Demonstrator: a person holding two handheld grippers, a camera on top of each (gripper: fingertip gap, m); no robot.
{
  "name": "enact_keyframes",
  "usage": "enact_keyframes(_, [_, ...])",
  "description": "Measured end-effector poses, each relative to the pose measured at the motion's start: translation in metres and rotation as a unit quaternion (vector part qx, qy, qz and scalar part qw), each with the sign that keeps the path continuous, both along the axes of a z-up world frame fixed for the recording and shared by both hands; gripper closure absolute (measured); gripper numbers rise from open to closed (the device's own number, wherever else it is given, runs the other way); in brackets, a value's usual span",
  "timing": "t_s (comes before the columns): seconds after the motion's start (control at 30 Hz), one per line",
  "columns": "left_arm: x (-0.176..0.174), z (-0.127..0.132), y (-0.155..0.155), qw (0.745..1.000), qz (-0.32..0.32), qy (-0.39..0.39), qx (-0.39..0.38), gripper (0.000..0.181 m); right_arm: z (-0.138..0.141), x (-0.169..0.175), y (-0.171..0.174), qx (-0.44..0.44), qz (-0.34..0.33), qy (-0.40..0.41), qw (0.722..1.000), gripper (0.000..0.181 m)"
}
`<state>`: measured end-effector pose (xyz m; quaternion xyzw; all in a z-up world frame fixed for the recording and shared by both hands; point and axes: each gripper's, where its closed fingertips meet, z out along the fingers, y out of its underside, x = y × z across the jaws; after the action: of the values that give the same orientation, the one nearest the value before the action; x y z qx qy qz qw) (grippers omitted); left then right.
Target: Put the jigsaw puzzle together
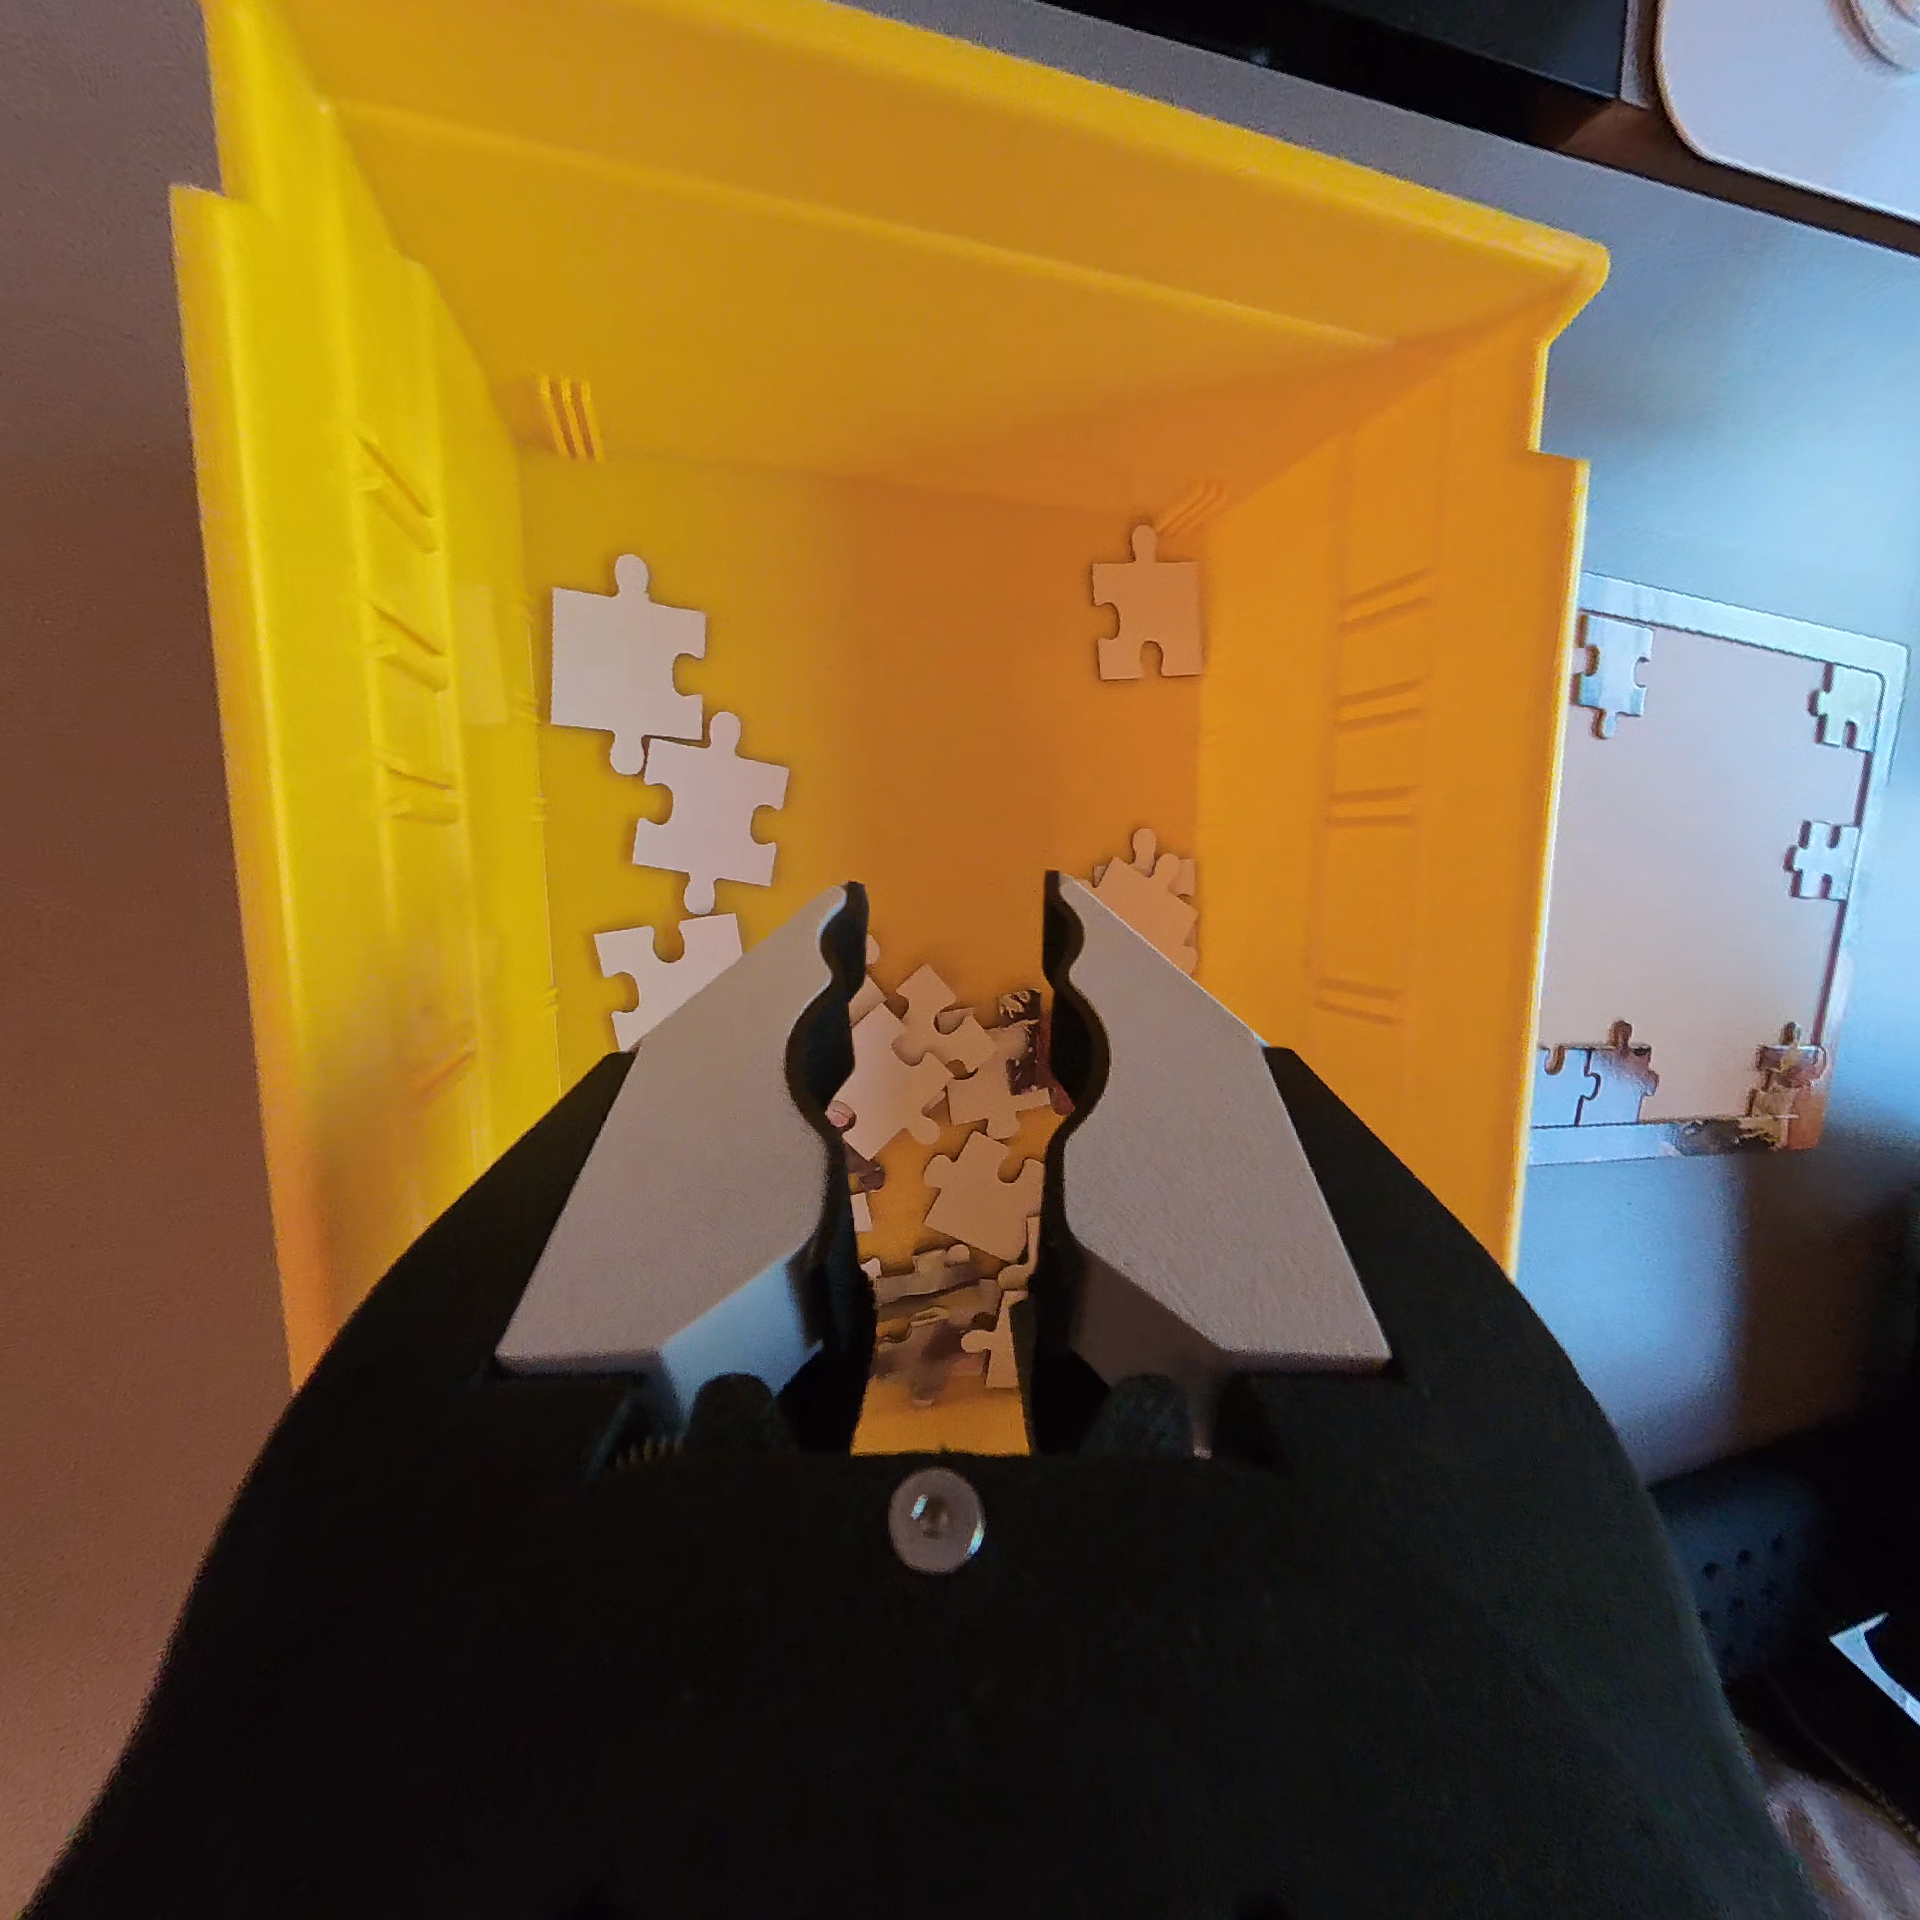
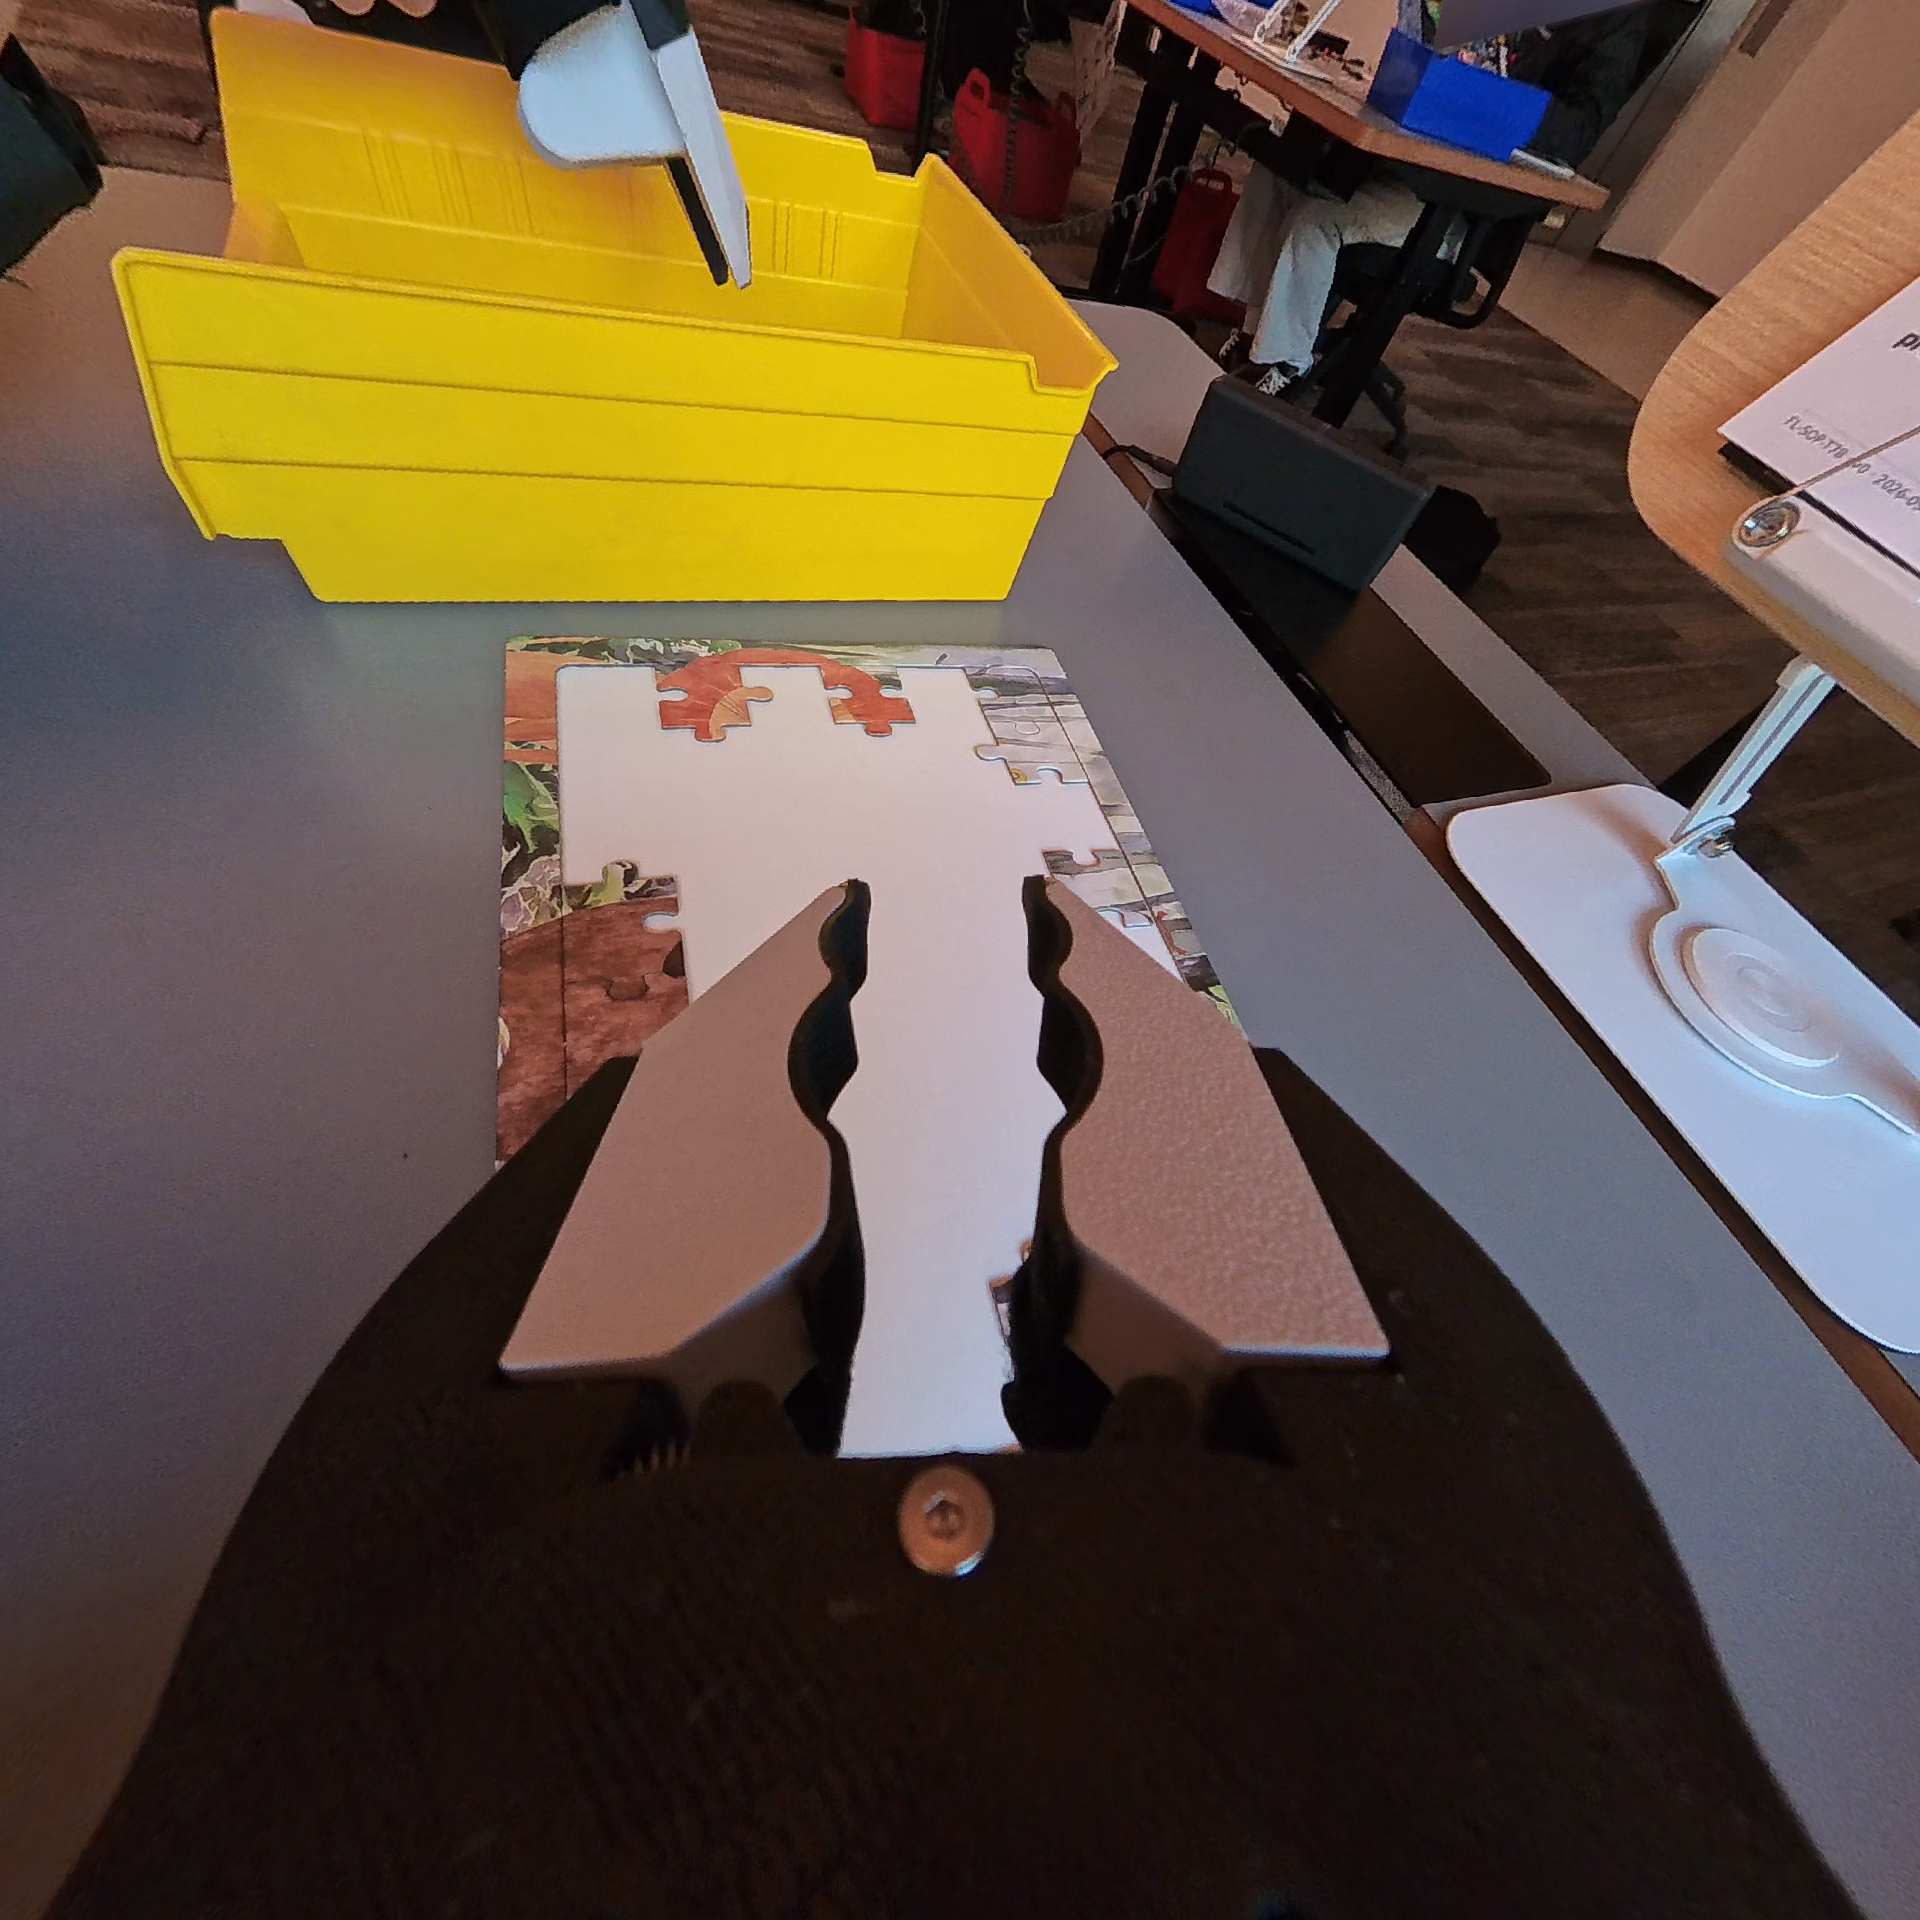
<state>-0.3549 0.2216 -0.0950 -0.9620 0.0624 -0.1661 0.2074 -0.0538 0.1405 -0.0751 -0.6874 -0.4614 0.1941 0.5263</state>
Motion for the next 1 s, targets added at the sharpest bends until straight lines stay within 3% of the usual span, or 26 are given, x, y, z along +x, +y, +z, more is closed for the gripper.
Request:
enact_keyframes(0.3, [-0.019, 0.007, -0.001, 1.0, 0.014, -0.003, 0.014, 0.149, 0.008, 0.009, 0.005, 0.002, -0.023, 0.026, 0.999, 0.151])
enact_keyframes(0.6, [-0.018, 0.009, 0.001, 1.0, 0.001, -0.023, 0.021, 0.16, 0.005, 0.016, 0.011, -0.002, -0.042, 0.035, 0.999, 0.151])
enact_keyframes(0.7, [-0.002, 0.009, 0.011, 0.998, -0.018, -0.049, 0.041, 0.159, 0.002, 0.015, 0.012, -0.002, -0.042, 0.027, 0.999, 0.151])
enact_keyframes(0.83, [0.046, 0.001, 0.032, 0.99, -0.048, -0.116, 0.067, 0.156, 0.0, 0.014, 0.012, -0.005, -0.042, 0.023, 0.999, 0.151])
enact_keyframes(1.0, [0.066, -0.027, 0.045, 0.989, -0.105, -0.025, 0.099, 0.149, 0.0, 0.017, 0.012, -0.006, -0.042, 0.025, 0.999, 0.151])
